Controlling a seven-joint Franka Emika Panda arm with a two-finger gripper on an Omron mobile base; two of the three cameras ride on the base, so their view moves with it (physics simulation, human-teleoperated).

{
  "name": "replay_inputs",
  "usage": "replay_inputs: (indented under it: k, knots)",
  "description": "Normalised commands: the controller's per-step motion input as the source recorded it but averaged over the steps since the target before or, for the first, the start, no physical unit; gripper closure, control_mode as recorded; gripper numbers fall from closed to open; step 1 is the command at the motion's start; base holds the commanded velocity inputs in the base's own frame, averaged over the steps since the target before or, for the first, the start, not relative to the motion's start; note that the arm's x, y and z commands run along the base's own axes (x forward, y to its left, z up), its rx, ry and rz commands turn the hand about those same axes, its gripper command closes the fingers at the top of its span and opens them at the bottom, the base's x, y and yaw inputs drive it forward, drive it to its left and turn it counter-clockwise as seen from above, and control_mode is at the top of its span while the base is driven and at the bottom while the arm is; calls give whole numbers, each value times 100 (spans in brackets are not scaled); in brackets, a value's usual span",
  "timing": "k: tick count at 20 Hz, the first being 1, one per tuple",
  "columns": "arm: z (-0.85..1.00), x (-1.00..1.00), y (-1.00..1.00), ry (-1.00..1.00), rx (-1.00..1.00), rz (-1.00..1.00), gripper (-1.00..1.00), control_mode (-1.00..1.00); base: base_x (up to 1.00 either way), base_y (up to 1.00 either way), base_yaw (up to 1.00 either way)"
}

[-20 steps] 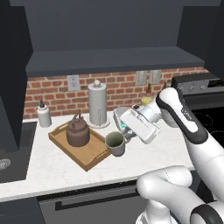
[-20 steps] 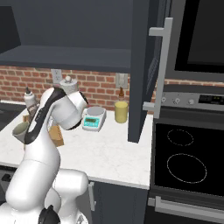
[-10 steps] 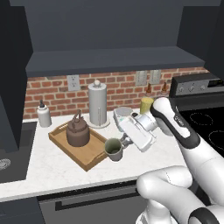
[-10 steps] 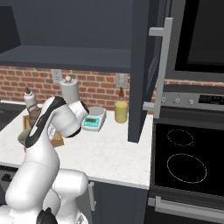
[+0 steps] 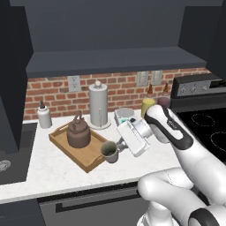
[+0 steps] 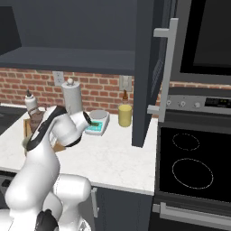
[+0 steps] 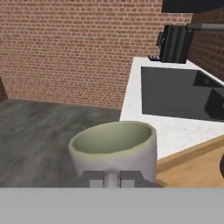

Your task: Pick the kettle from the counter and place it on the tray. Then pick the mug from the cabinet and place it on the tray. Then close the cabinet doors.

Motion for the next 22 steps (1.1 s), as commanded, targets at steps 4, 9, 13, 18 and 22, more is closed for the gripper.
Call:
replay_inputs:
  k: [4,9,13,18,22]
  knots:
    - [-28,29,15,0,1,-10,100,-100,0,0,0]
    - [-23,28,9,-1,0,-9,100,-100,0,0,0]
    - [-13,32,7,-1,1,-8,100,-100,0,0,0]
    - [-1,31,6,-2,4,-5,100,-100,0,0,0]
    - [0,27,7,0,6,-1,100,-100,0,0,0]
